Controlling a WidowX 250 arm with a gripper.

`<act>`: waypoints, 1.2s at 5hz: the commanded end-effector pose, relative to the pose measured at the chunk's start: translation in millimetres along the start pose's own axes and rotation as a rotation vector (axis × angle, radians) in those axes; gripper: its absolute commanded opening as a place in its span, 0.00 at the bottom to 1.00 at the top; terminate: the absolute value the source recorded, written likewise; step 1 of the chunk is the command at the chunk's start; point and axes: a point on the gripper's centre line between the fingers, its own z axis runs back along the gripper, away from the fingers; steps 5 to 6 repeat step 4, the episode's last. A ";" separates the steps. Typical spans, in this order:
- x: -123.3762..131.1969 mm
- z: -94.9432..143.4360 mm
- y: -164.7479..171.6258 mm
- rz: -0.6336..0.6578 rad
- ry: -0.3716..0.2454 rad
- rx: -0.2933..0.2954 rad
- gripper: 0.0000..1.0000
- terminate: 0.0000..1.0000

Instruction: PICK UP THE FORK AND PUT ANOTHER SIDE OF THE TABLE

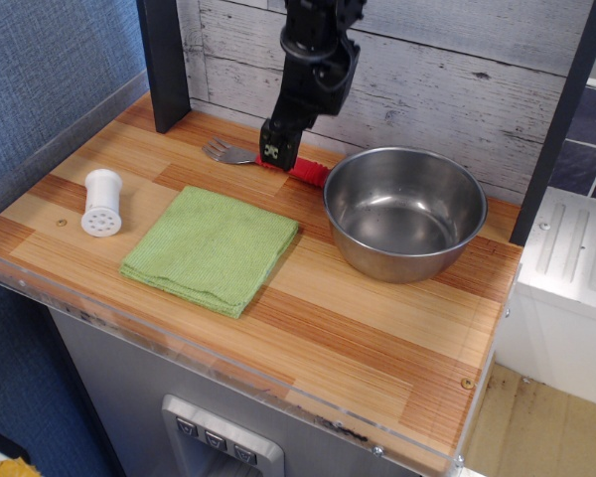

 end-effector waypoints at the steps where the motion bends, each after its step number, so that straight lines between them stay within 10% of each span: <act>1: -9.0 49.5 6.2 0.016 -0.012 0.116 1.00 0.00; 3: -9.0 49.5 6.2 0.016 -0.012 0.116 1.00 0.00; 4: -9.0 49.5 6.2 0.016 -0.012 0.116 1.00 1.00; 6: -9.0 49.5 6.2 0.016 -0.012 0.116 1.00 1.00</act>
